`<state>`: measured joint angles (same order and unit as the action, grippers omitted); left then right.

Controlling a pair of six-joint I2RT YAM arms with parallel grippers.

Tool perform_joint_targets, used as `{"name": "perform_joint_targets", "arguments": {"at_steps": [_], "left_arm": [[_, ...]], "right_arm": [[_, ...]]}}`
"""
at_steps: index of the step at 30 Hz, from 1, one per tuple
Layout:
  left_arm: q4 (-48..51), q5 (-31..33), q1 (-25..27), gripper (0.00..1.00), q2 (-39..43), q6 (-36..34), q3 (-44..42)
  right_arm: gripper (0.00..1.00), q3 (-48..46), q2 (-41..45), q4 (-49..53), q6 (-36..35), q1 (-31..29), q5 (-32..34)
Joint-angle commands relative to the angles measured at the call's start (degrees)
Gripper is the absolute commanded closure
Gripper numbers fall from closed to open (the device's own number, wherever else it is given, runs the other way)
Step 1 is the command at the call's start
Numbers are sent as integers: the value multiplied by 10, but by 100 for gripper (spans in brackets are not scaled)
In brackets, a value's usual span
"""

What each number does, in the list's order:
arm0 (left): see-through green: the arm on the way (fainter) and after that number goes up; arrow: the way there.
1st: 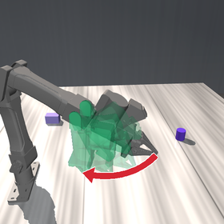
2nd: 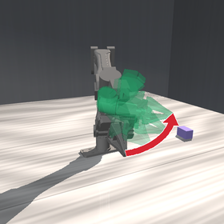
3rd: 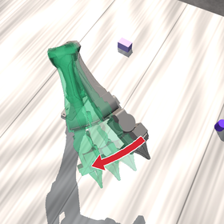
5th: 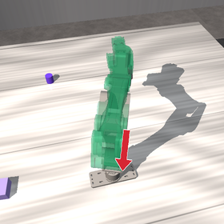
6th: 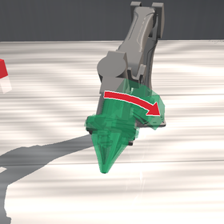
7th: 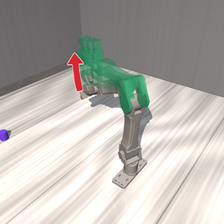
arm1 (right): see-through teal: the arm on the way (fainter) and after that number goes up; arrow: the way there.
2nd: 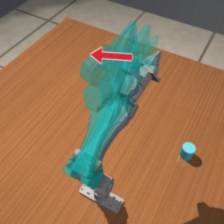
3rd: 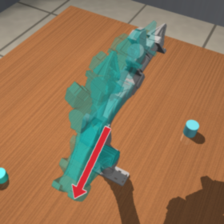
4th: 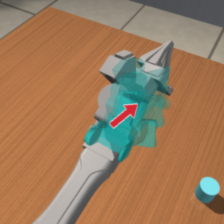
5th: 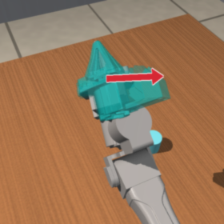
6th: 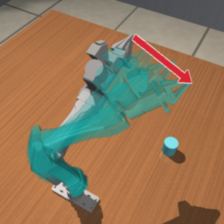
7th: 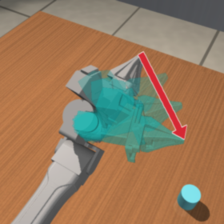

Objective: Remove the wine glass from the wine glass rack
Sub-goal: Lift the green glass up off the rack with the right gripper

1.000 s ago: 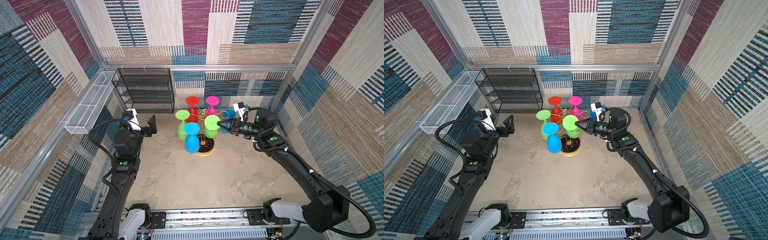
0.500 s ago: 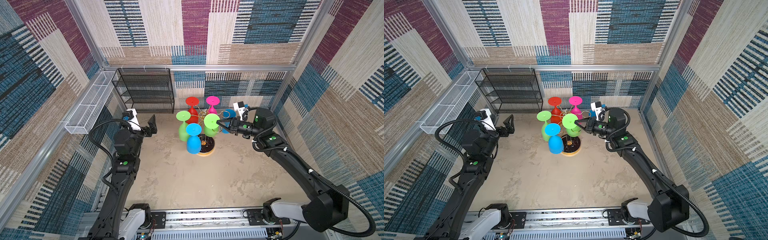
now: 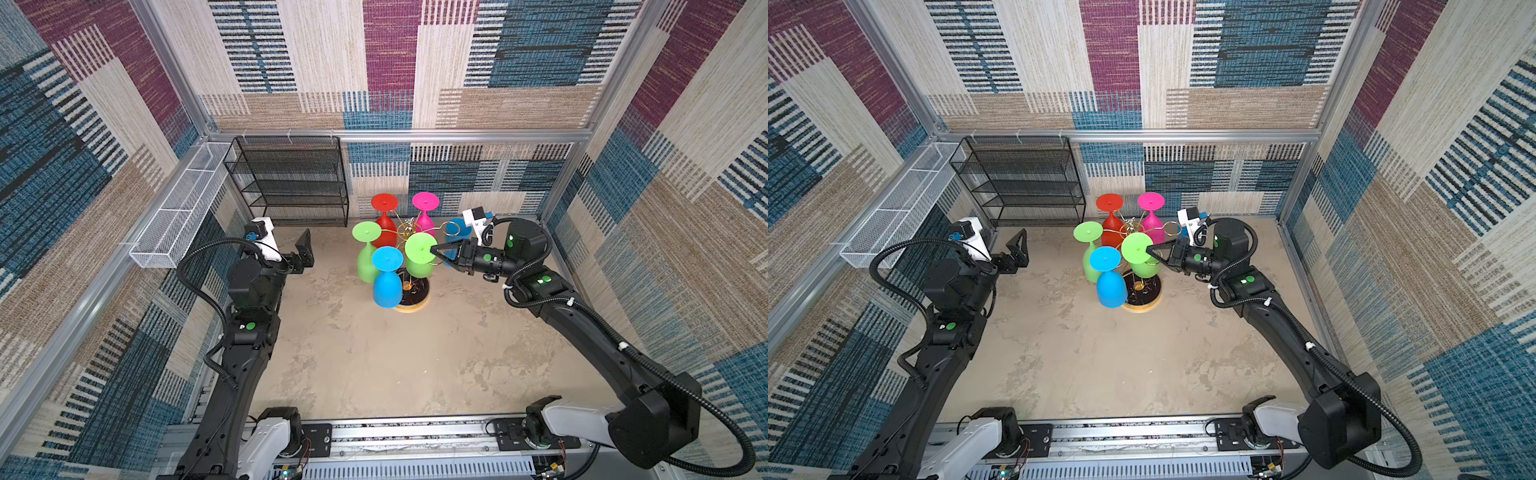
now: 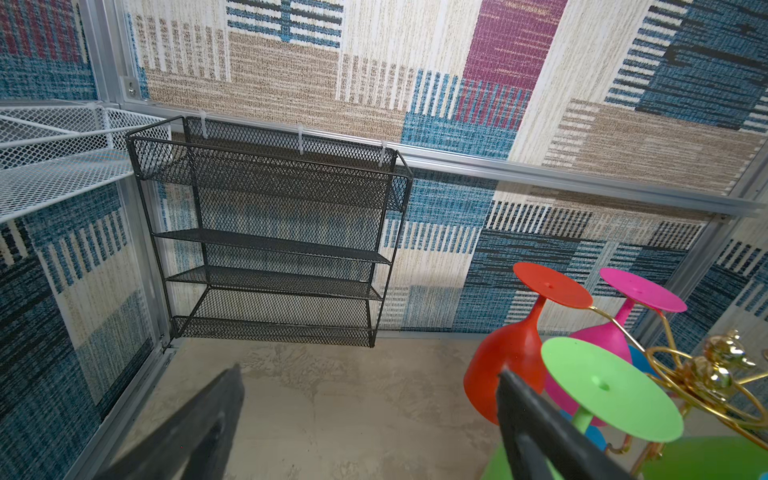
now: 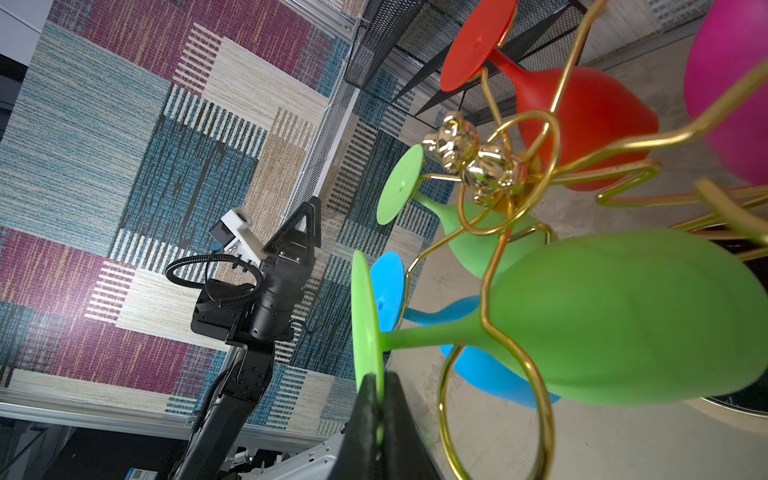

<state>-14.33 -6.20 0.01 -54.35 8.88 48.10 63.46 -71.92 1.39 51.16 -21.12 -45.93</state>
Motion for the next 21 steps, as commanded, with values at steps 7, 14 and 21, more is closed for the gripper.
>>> {"name": "perform_joint_targets", "arguments": {"at_steps": [7,14,21], "left_arm": [[-21,-2,0,3,1,5,-1],[-21,-3,-1,3,1,5,-1],[-22,-1,-1,3,3,5,-2]], "right_arm": [[100,-23,38,27,-22,-5,10],[100,-61,87,56,-23,-5,23],[100,-91,148,100,-27,-4,74]]}}
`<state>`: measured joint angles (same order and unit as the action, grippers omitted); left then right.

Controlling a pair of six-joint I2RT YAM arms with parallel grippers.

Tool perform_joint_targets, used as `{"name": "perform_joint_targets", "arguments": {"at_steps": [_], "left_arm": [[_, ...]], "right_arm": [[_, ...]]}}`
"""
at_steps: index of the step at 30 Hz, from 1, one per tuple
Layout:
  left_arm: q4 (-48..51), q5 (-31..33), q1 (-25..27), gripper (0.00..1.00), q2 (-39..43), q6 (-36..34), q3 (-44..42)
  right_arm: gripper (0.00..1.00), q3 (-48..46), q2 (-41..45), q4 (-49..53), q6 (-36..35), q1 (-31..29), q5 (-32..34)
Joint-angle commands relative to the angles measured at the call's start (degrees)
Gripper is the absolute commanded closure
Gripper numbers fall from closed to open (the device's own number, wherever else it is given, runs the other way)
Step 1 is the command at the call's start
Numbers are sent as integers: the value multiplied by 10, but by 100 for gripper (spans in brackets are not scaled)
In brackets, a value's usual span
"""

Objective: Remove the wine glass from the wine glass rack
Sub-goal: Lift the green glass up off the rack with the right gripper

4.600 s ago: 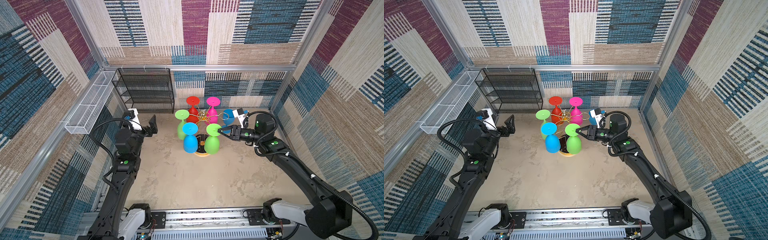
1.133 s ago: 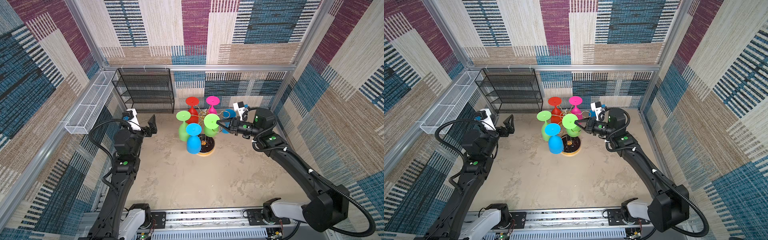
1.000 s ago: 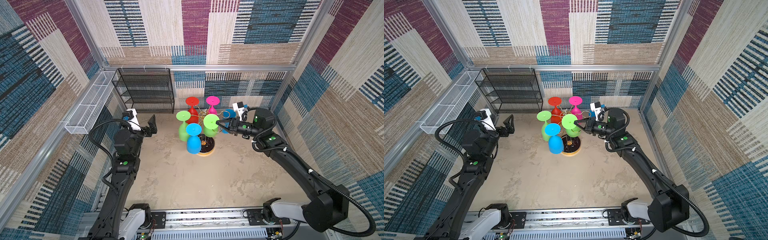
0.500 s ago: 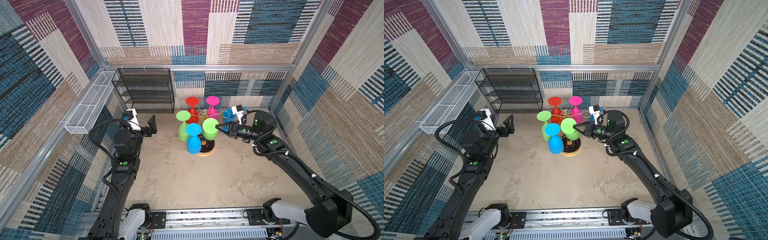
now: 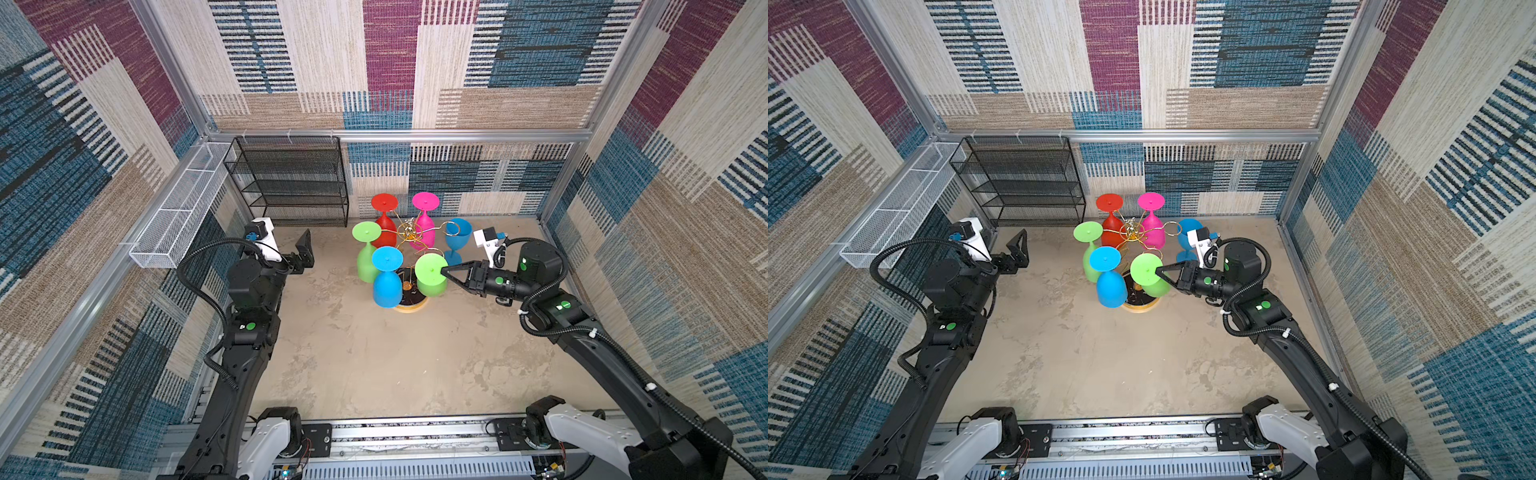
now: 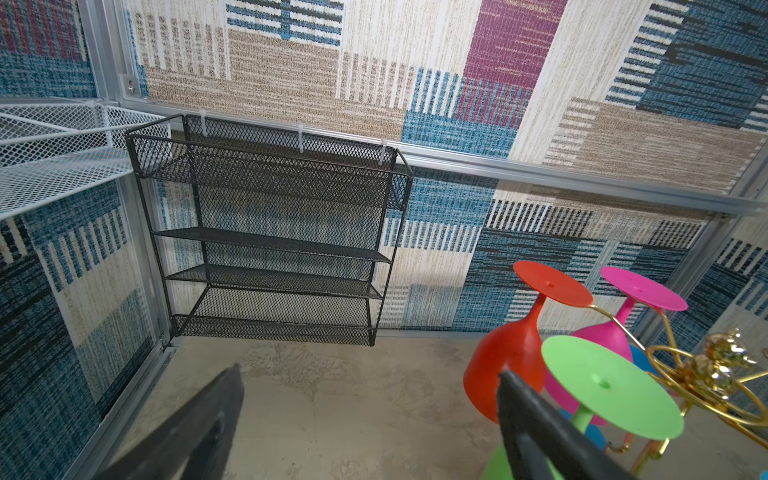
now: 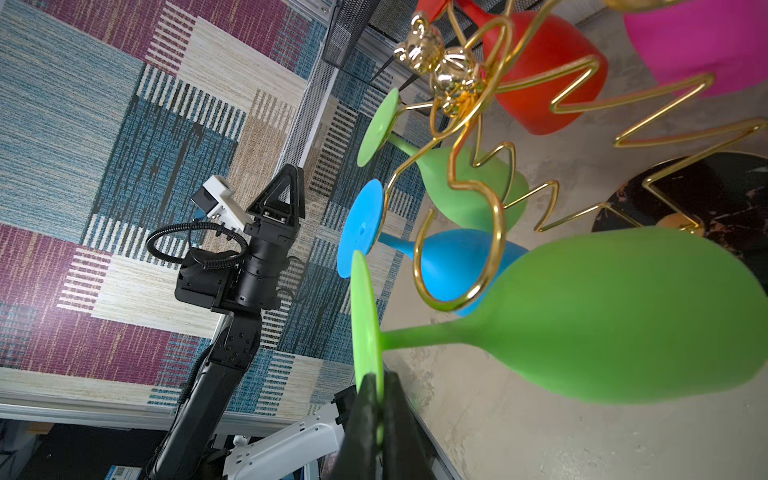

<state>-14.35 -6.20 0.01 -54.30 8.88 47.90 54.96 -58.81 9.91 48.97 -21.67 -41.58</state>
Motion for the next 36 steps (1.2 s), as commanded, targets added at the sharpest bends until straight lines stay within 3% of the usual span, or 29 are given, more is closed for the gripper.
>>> {"name": "perform_joint_targets", "arguments": {"at_steps": [1,16,25,30,36], "left_arm": [[-22,-1,-1,3,2,5,0],[-29,4,-1,3,14,21,-3],[-5,-25,0,5,59,81,25],[47,-103,-1,7,55,132,94],[27,-249,-1,11,25,241,157]], "right_arm": [[100,-10,26,22,-6,2,41],[100,-50,183,81,-4,74,164],[100,76,134,71,-101,80,257],[100,145,97,41,-168,80,294],[100,175,43,-36,-224,79,237]]}}
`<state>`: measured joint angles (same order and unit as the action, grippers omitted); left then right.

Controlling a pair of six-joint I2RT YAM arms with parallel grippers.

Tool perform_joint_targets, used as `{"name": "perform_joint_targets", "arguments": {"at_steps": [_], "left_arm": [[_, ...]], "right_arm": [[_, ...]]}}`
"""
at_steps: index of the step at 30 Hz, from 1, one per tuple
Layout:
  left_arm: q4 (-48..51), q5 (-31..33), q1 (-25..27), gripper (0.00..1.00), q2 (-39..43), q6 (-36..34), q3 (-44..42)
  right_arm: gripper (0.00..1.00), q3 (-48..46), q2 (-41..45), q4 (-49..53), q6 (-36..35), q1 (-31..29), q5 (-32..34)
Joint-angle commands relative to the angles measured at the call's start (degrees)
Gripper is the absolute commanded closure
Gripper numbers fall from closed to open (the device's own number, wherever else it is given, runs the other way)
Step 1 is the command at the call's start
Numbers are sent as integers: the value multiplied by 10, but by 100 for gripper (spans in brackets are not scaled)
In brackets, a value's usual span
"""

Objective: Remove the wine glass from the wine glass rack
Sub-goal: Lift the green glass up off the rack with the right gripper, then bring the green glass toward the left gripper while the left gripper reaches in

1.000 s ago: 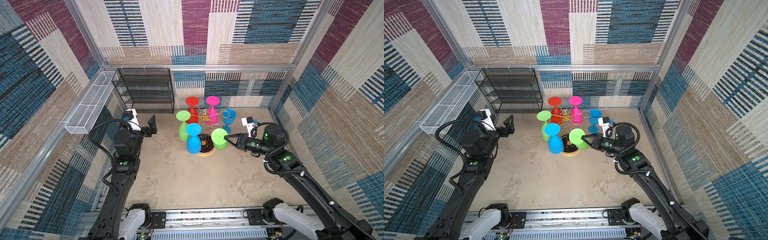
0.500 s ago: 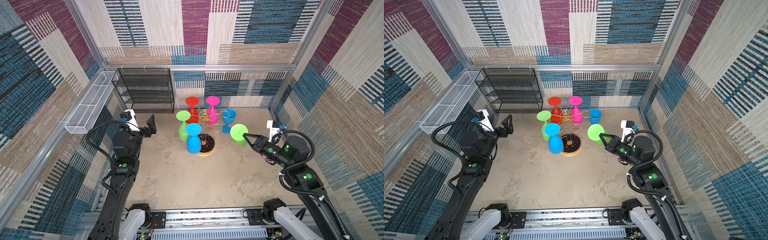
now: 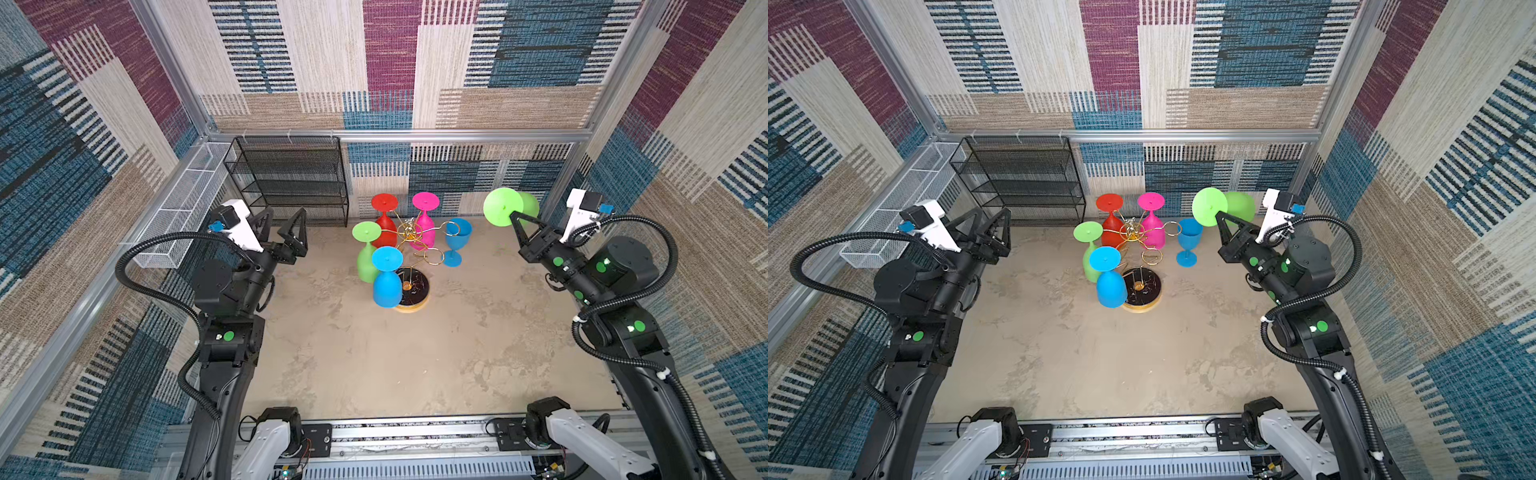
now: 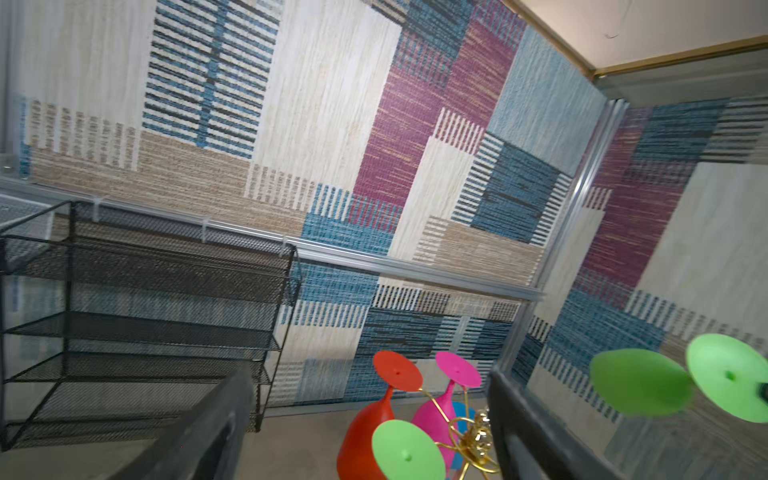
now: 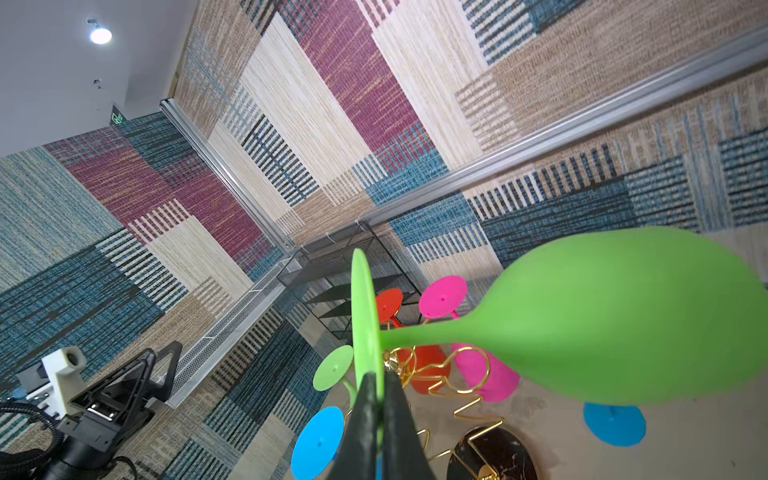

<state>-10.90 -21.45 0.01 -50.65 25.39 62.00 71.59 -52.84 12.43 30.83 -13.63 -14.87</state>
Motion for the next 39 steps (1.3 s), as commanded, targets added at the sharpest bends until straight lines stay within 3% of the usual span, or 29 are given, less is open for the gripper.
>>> {"name": "perform_joint_targets", "arguments": {"at_steps": [1,5,9,13,16,25,39], "left_arm": [[-15,-135,0,11,-22,94,29],[-67,-255,3,13,-72,167,66],[-102,-315,24,16,-114,201,100],[-102,-308,68,17,-138,175,113],[-102,-308,93,19,-159,169,124],[-102,-306,150,24,-189,158,147],[-102,-299,175,38,-186,148,128]], "right_arm": [[100,10,-24,-76,-45,-1,-47],[100,28,-57,-114,-61,-2,-115],[100,60,-86,-126,-84,-8,-165],[100,76,-118,-150,-95,-36,-212],[100,98,-145,-135,-131,-81,-202],[100,119,-198,-161,-138,-142,-214],[100,154,-255,-183,-137,-212,-230]]}}
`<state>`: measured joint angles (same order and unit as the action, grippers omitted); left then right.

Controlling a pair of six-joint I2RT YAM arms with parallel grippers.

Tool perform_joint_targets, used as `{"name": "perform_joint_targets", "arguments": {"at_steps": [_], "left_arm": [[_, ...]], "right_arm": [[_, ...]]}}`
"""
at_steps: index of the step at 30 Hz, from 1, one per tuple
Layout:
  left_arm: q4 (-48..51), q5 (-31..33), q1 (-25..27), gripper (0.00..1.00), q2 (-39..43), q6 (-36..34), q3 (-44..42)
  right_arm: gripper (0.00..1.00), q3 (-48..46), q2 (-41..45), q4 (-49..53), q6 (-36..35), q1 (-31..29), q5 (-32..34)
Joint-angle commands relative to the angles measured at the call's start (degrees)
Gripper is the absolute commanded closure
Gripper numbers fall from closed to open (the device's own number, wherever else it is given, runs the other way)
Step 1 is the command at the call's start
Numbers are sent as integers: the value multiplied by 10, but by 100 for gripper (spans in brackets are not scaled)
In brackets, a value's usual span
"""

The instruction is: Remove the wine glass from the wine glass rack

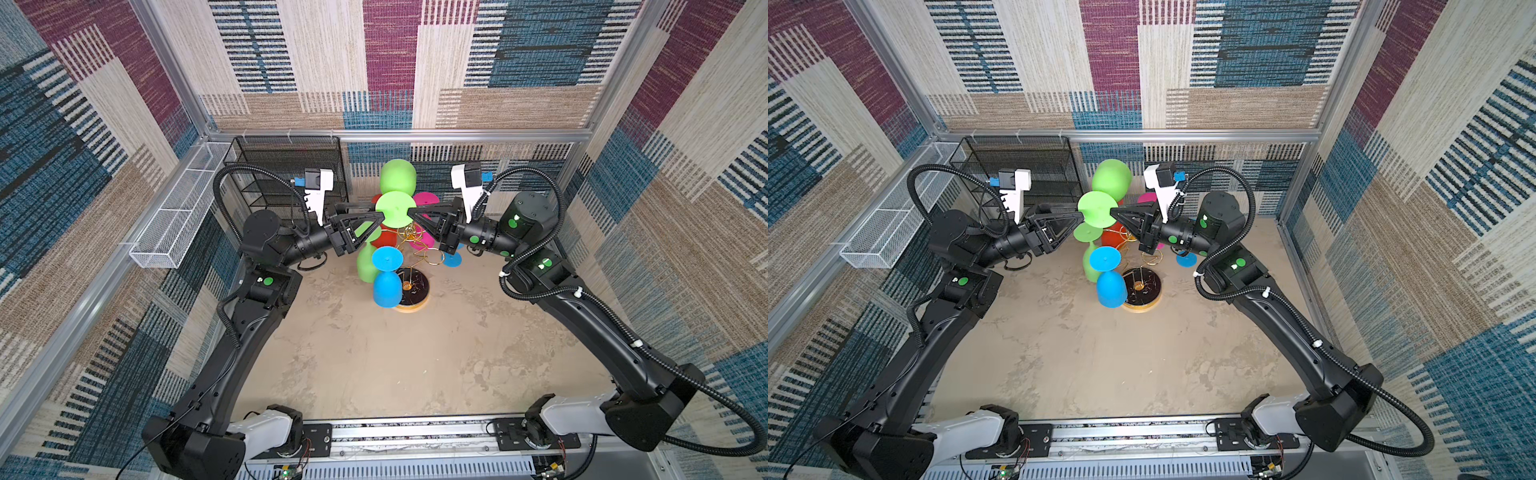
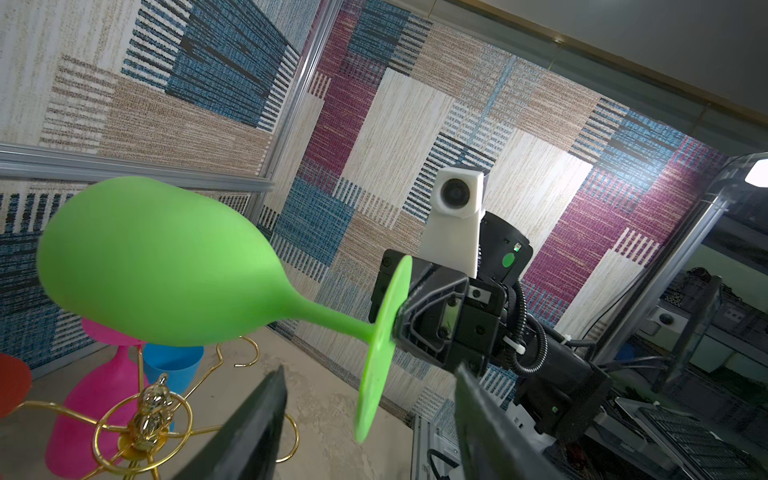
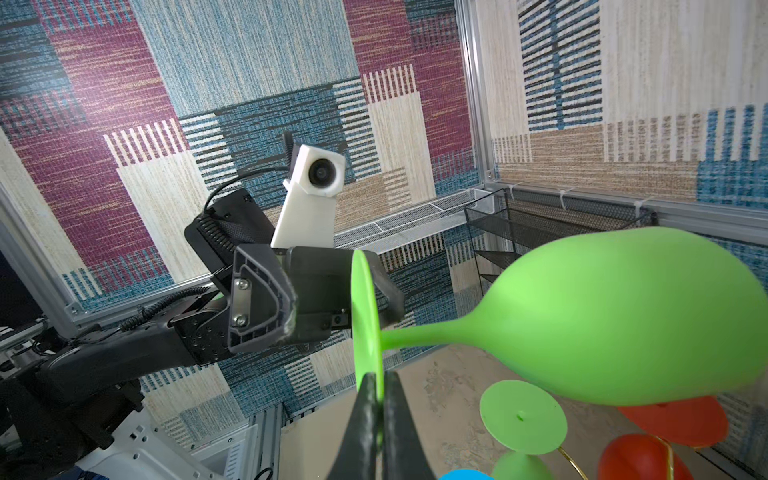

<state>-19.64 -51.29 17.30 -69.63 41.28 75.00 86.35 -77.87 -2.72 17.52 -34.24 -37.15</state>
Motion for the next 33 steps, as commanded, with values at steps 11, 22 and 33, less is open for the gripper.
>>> {"name": "perform_joint_targets", "arguments": {"at_steps": [11,22,33], "left_arm": [[-27,-7,5,59,8,-13,-15],[-53,14,5,85,19,-13,-35],[-108,80,5,100,35,38,-58]], "right_arm": [[100,19,-30,-41,0,-23,-10],[100,22,-40,-38,2,-27,-13],[77,6,-17,-17,-13,-29,20]]}}
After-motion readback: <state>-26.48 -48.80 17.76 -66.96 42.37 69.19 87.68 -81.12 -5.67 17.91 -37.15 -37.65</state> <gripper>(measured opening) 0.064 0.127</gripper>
